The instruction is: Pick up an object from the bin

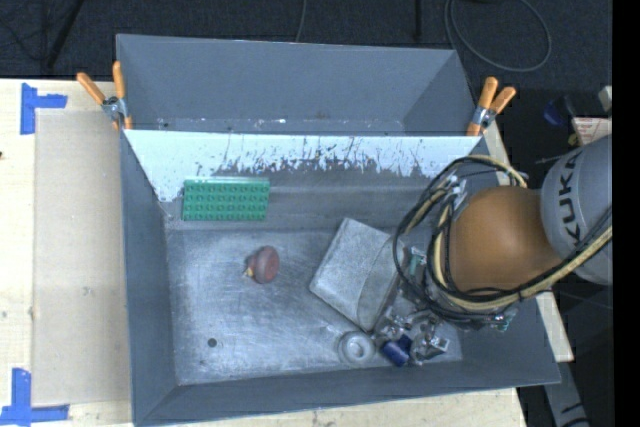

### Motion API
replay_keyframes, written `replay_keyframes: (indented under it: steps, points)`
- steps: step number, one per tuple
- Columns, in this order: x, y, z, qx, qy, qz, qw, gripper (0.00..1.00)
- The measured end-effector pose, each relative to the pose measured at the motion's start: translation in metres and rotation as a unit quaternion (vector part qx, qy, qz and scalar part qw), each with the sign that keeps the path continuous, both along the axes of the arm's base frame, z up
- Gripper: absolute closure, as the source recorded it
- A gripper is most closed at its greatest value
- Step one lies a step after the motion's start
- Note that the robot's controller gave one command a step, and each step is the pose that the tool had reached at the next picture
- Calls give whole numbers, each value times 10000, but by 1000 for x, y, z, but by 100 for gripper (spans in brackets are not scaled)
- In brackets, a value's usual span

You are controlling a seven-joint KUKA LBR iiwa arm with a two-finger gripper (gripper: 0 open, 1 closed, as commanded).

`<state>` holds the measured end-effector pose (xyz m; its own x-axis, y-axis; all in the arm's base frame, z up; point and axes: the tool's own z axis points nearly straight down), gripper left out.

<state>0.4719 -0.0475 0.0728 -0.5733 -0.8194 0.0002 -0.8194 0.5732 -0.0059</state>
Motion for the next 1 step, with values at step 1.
replay_keyframes:
  steps: [1]
  points:
    - [13, 9, 168, 16, -3, 1448, 9895, 100]
